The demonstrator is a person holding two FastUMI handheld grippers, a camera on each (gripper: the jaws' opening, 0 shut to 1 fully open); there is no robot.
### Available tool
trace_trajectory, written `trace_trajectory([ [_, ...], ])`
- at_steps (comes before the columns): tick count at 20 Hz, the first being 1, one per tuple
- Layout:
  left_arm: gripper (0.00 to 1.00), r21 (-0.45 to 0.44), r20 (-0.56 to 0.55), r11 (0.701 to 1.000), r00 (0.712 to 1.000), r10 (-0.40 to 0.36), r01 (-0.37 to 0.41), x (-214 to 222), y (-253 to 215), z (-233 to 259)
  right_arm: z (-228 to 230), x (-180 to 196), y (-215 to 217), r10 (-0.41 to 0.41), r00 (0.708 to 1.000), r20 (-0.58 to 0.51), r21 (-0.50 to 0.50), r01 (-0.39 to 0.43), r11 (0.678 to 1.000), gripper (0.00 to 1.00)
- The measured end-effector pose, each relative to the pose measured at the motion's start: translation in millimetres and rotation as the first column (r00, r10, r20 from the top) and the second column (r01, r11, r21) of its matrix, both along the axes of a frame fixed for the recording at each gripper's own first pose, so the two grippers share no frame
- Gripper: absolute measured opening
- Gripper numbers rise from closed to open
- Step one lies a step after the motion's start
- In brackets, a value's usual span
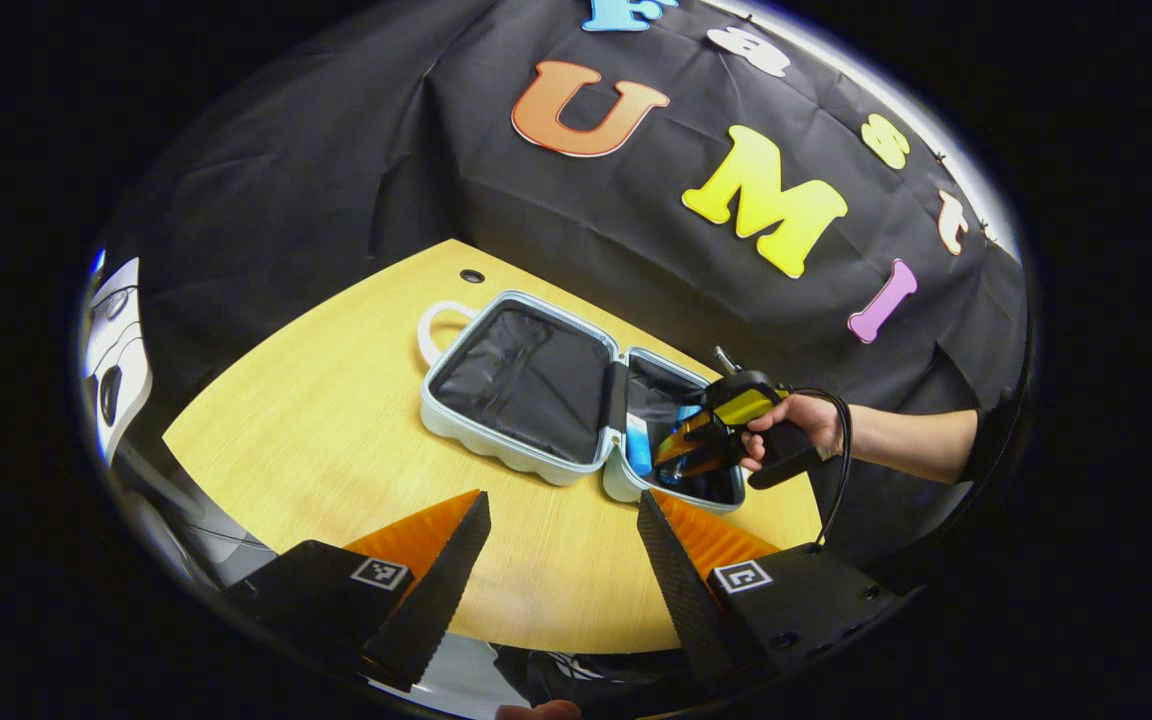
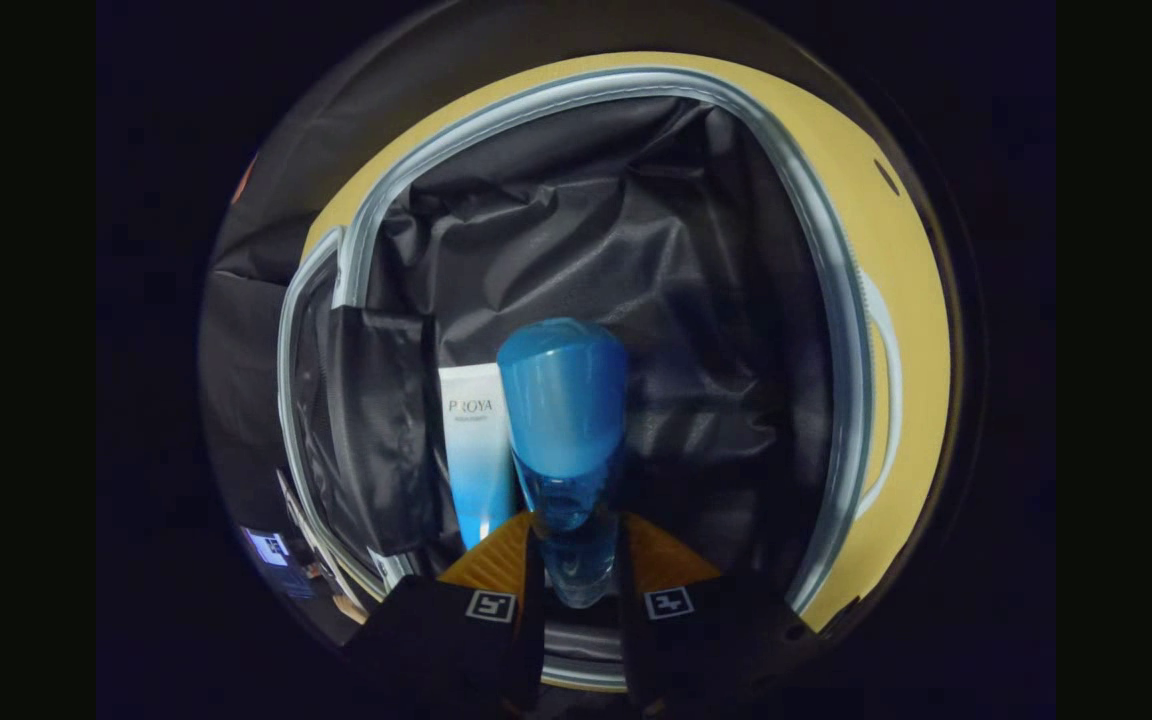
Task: First open the suitcase, pack the skin care products into it, and then close the suitcase.
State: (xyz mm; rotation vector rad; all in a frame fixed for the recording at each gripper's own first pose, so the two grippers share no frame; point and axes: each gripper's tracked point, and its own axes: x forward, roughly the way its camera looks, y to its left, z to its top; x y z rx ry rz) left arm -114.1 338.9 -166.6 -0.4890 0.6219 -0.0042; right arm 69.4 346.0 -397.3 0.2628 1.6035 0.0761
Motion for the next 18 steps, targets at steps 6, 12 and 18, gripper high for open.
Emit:
trace_trajectory([
  [6, 0.95, -0.033, 0.004, 0.999, 1.000, 0.025, -0.025, 19, 16, -2, 10, -5, 1, -0.021, 0.999, 0.028, 0.019, 0.021, 1.000, 0.39],
  [12, 0.95, -0.119, 0.006, 0.985, 0.992, 0.127, -0.126, 77, 75, -35, 69, -24, -26, 0.182, 0.939, 0.291, -0.013, -0.186, 0.982, 0.57],
  [18, 0.95, -0.140, 0.007, 0.976, 0.985, 0.172, -0.169, 158, 142, -71, 172, -55, -63, 0.344, 0.629, 0.697, -0.135, -0.356, 0.925, 0.67],
])
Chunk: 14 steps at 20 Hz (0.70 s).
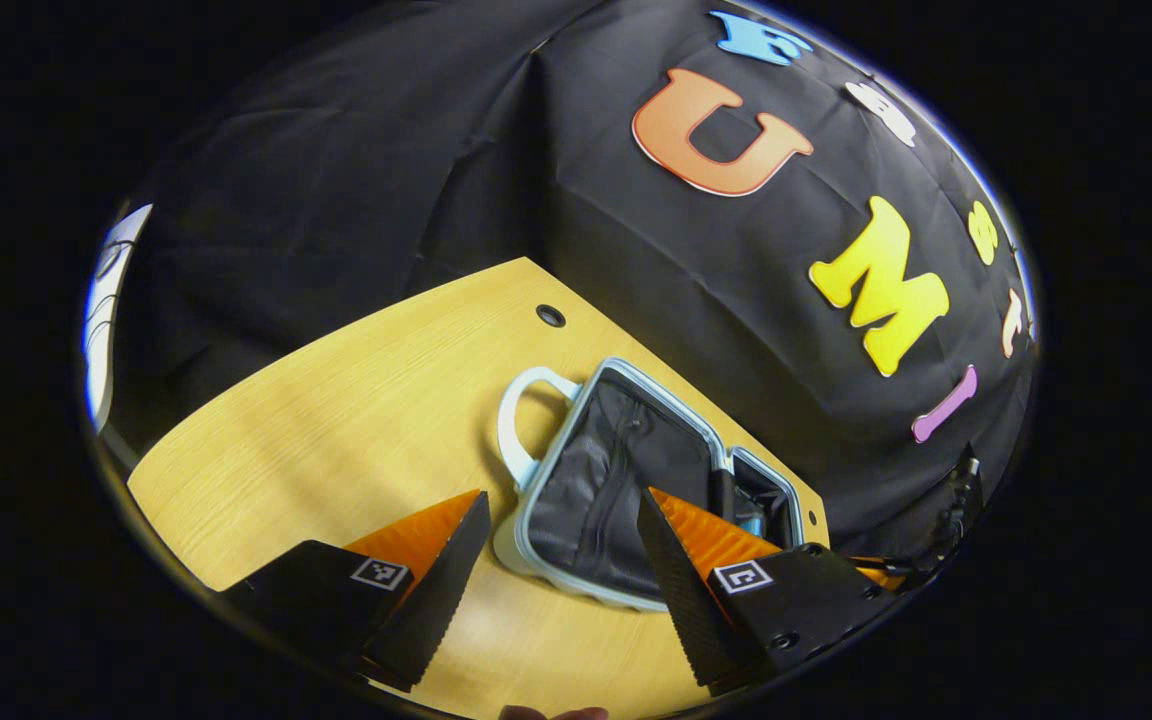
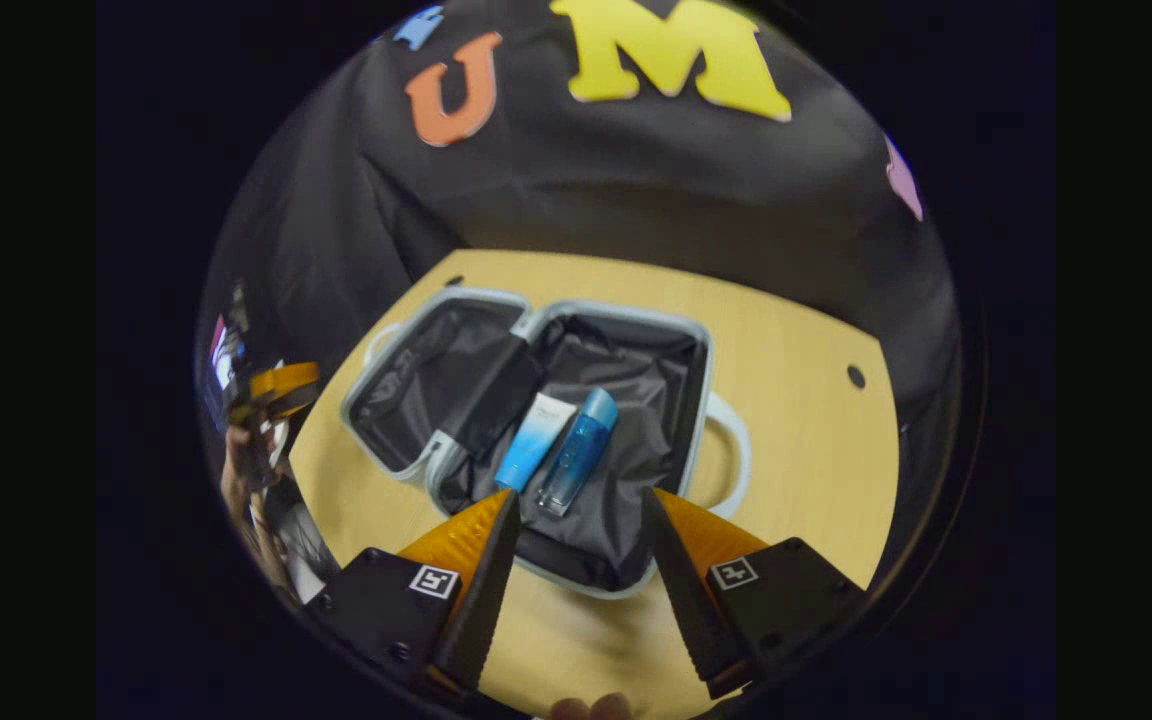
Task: First open the suitcase, pack the skin care products into it, and then close the suitcase.
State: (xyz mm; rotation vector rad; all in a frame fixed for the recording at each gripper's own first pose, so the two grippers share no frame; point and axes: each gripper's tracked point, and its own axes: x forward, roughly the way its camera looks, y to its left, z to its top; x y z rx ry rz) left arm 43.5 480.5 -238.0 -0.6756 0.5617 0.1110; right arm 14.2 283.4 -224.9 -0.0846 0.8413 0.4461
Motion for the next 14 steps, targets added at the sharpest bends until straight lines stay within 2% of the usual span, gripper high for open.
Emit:
trace_trajectory([
  [1, 0.95, -0.010, -0.008, 1.000, 1.000, 0.001, -0.001, 16, 6, -6, 14, -9, -7, 0.005, 0.999, 0.050, 0.012, -0.006, 1.000, 0.74],
  [2, 0.95, -0.018, -0.022, 1.000, 1.000, 0.001, -0.001, 29, 11, -14, 28, -17, -15, 0.006, 0.996, 0.094, 0.016, -0.008, 1.000, 0.75],
  [3, 0.95, -0.033, -0.043, 0.999, 0.999, 0.002, -0.003, 37, 18, -24, 39, -25, -26, -0.002, 0.992, 0.123, 0.018, 0.000, 1.000, 0.70],
  [4, 0.95, -0.060, -0.060, 0.998, 0.998, 0.007, -0.010, 45, 25, -32, 47, -32, -35, -0.013, 0.989, 0.147, 0.016, 0.011, 1.000, 0.75],
  [5, 0.94, -0.086, -0.069, 0.996, 0.997, 0.023, -0.029, 55, 30, -39, 53, -36, -45, -0.031, 0.986, 0.161, 0.016, 0.029, 0.999, 0.75],
  [7, 0.93, -0.131, -0.101, 0.990, 0.994, 0.045, -0.058, 69, 38, -55, 63, -46, -64, -0.061, 0.983, 0.176, 0.008, 0.060, 0.998, 0.74],
  [8, 0.93, -0.134, -0.126, 0.989, 0.991, 0.049, -0.066, 74, 40, -67, 65, -49, -73, -0.080, 0.981, 0.179, 0.007, 0.080, 0.997, 0.70],
  [9, 0.92, -0.135, -0.140, 0.989, 0.989, 0.045, -0.064, 79, 39, -77, 66, -52, -83, -0.103, 0.979, 0.178, 0.006, 0.104, 0.995, 0.75],
  [10, 0.92, -0.130, -0.152, 0.990, 0.988, 0.035, -0.055, 84, 37, -82, 65, -54, -93, -0.130, 0.977, 0.169, 0.004, 0.132, 0.991, 0.70],
  [11, 0.90, -0.127, -0.159, 0.991, 0.987, 0.022, -0.042, 89, 32, -86, 65, -57, -103, -0.165, 0.974, 0.157, 0.011, 0.165, 0.986, 0.75],
  [12, 1.00, -0.123, -0.161, 0.992, 0.987, 0.008, -0.028, 93, 28, -88, 66, -60, -111, -0.199, 0.969, 0.147, 0.024, 0.198, 0.980, 0.70],
  [13, 0.83, -0.115, -0.169, 0.993, 0.986, 0.001, -0.020, 96, 29, -91, 68, -62, -119, -0.231, 0.963, 0.139, 0.034, 0.229, 0.973, 0.70],
  [14, 0.77, -0.110, -0.174, 0.994, 0.985, 0.000, -0.019, 100, 28, -94, 69, -64, -127, -0.257, 0.957, 0.136, 0.039, 0.254, 0.967, 0.70],
])
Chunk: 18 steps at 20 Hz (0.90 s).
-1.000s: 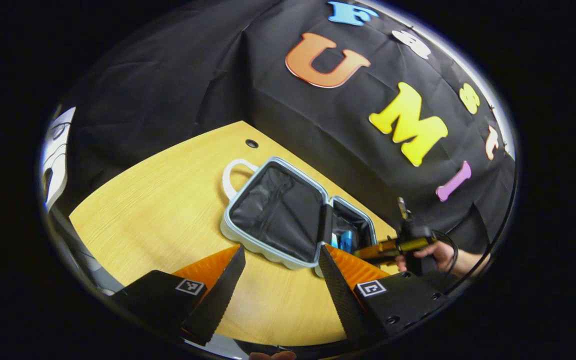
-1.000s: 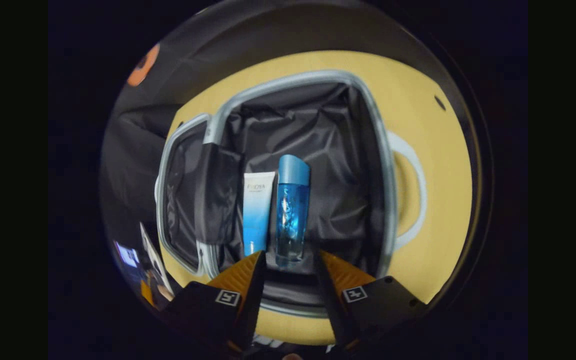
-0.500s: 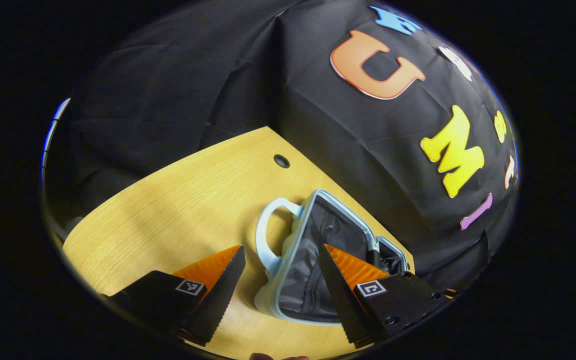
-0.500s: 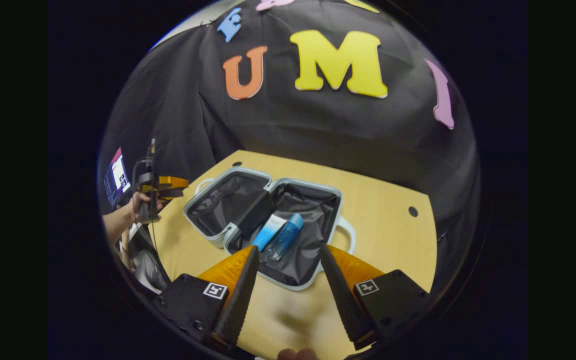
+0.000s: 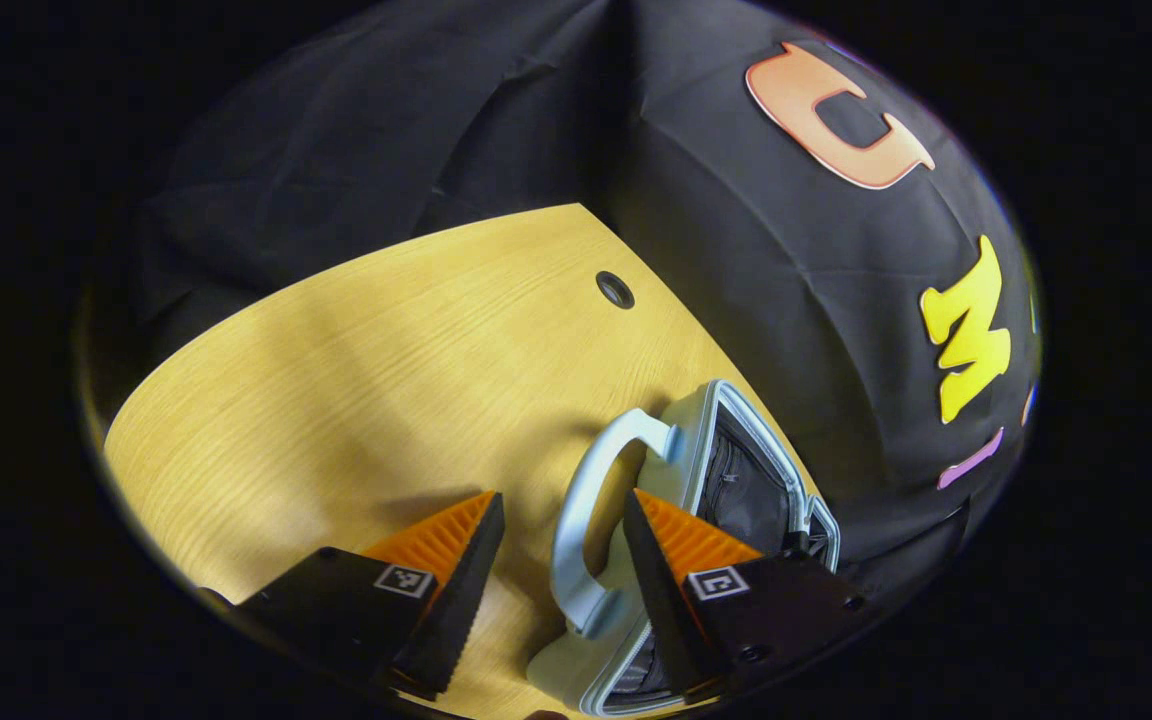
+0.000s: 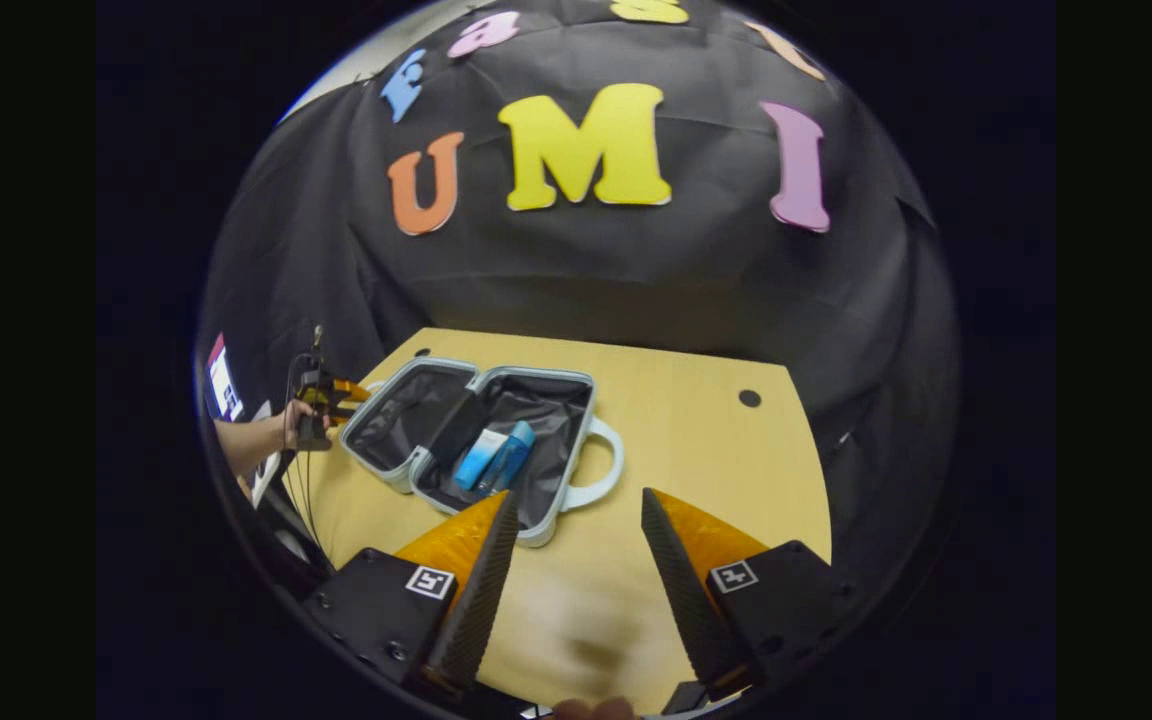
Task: First open the suitcase, pack the skin care products into it, and then close the suitcase.
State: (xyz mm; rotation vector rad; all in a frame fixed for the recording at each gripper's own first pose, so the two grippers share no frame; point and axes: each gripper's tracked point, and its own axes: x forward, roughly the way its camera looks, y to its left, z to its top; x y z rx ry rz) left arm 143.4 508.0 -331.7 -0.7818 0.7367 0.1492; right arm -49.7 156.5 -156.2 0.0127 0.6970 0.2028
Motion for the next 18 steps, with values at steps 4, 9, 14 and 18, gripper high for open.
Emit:
trace_trajectory([
  [4, 0.26, 0.048, -0.053, 0.998, 0.997, 0.053, -0.051, 6, 8, -7, 12, -2, -18, -0.045, 0.999, 0.029, 0.005, 0.045, 0.999, 0.75],
  [9, 0.14, 0.315, -0.011, 0.949, 0.999, -0.030, 0.032, 10, 3, 45, 28, 0, -24, -0.041, 0.996, 0.085, 0.038, 0.038, 0.999, 0.74],
  [14, 0.03, 0.397, 0.158, 0.917, 0.982, -0.103, 0.033, 10, -37, 164, 34, -1, -24, -0.007, 0.993, 0.114, 0.105, -0.005, 0.994, 0.71],
  [18, 0.03, 0.513, 0.222, 0.858, 0.961, -0.164, 0.028, 2, -99, 230, 48, -4, -40, 0.003, 0.981, 0.195, 0.119, -0.027, 0.992, 0.74],
])
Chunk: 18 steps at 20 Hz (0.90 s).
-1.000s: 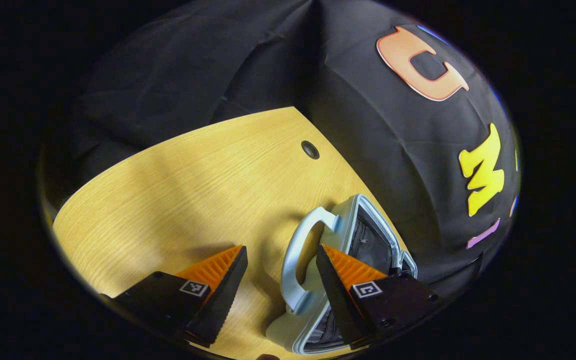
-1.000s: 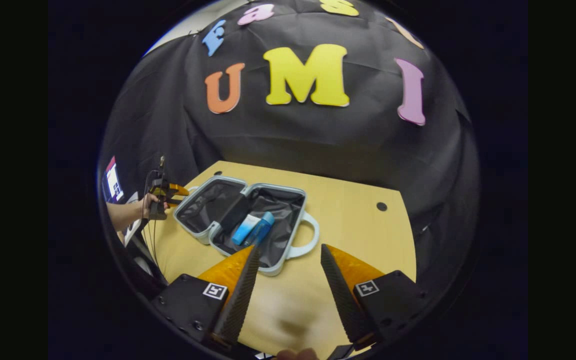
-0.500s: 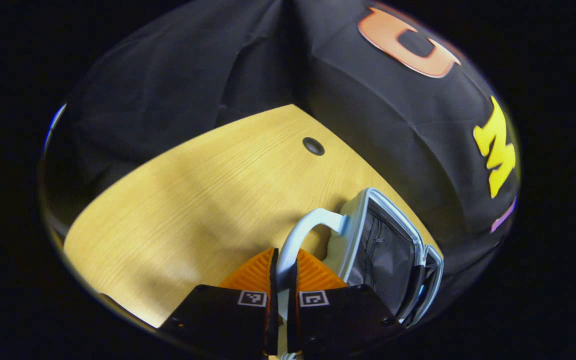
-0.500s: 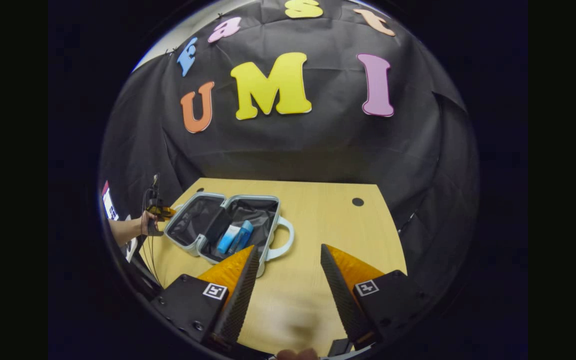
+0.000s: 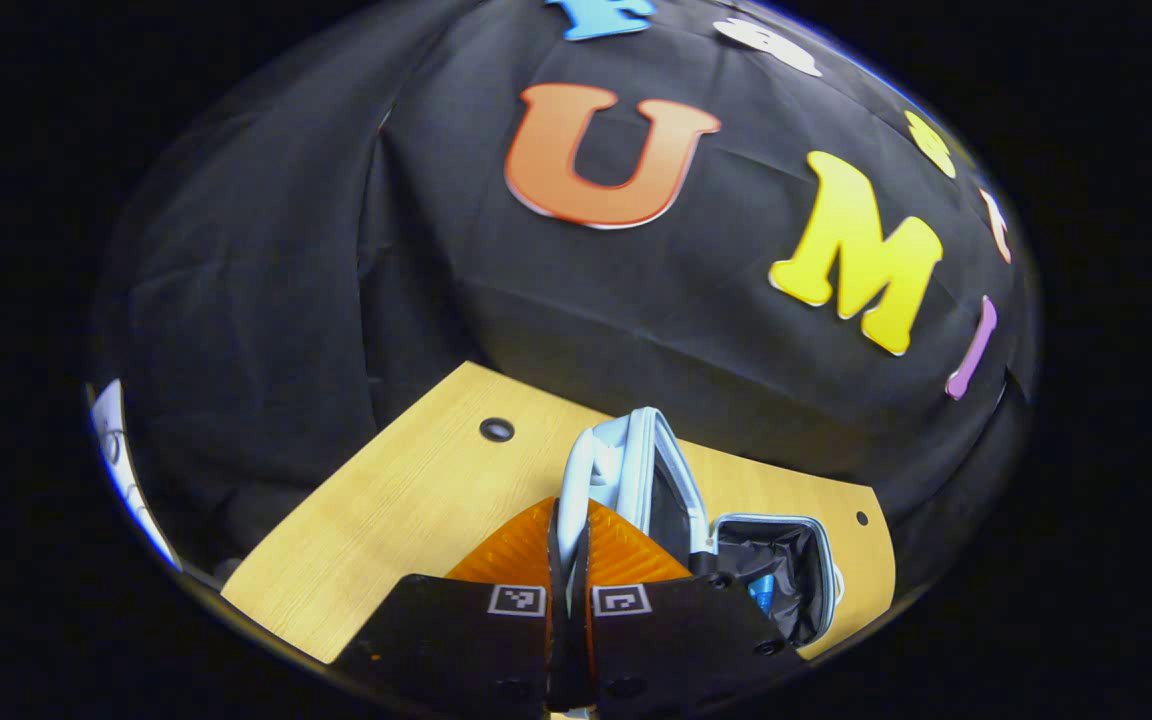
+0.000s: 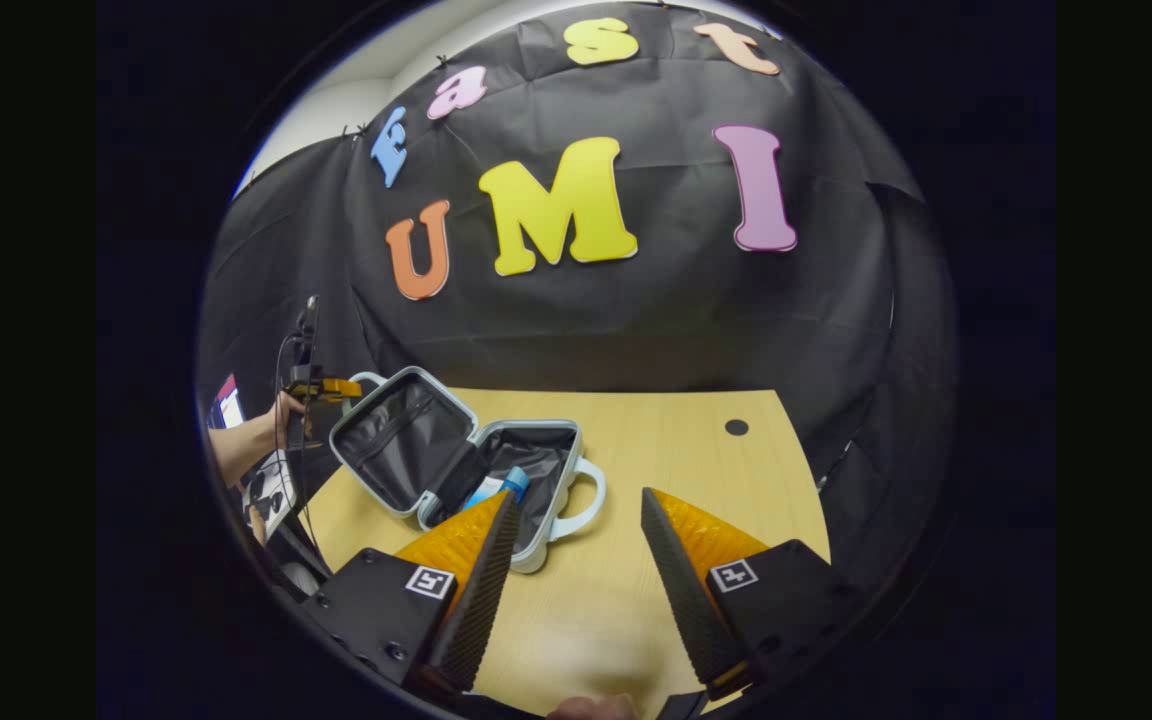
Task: First open the suitcase, pack the skin care products into it, and then close the suitcase.
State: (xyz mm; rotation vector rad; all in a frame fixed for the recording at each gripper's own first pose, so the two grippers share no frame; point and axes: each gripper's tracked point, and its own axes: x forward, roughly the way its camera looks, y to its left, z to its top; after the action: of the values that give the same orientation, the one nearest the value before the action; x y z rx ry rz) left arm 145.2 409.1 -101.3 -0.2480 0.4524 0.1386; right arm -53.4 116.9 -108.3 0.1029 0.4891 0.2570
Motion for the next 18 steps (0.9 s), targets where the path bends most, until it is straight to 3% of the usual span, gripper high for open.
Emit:
trace_trajectory([
  [5, 0.03, 0.120, 0.117, 0.991, 0.992, 0.050, -0.064, -15, -100, 58, 28, -7, -46, -0.052, 0.988, 0.144, -0.028, 0.057, 0.998, 0.74],
  [7, 0.03, 0.229, 0.139, 0.967, 0.987, 0.079, -0.110, -20, -135, 61, 28, -13, -68, -0.087, 0.985, 0.148, -0.017, 0.091, 0.996, 0.74],
  [8, 0.03, 0.289, 0.152, 0.951, 0.986, 0.072, -0.114, -22, -153, 62, 26, -16, -80, -0.107, 0.984, 0.142, -0.008, 0.109, 0.994, 0.70],
  [9, 0.03, 0.333, 0.162, 0.937, 0.985, 0.053, -0.105, -21, -176, 65, 25, -19, -92, -0.126, 0.983, 0.136, -0.001, 0.128, 0.992, 0.74],
  [12, 0.03, 0.400, 0.168, 0.915, 0.985, -0.026, -0.044, -18, -243, 56, 24, -29, -135, -0.178, 0.977, 0.118, 0.001, 0.180, 0.984, 0.75],
  [18, 0.03, 0.395, 0.110, 0.914, 0.983, -0.148, 0.094, -7, -351, -6, 18, -46, -196, -0.254, 0.963, 0.091, -0.062, 0.260, 0.964, 0.74],
])
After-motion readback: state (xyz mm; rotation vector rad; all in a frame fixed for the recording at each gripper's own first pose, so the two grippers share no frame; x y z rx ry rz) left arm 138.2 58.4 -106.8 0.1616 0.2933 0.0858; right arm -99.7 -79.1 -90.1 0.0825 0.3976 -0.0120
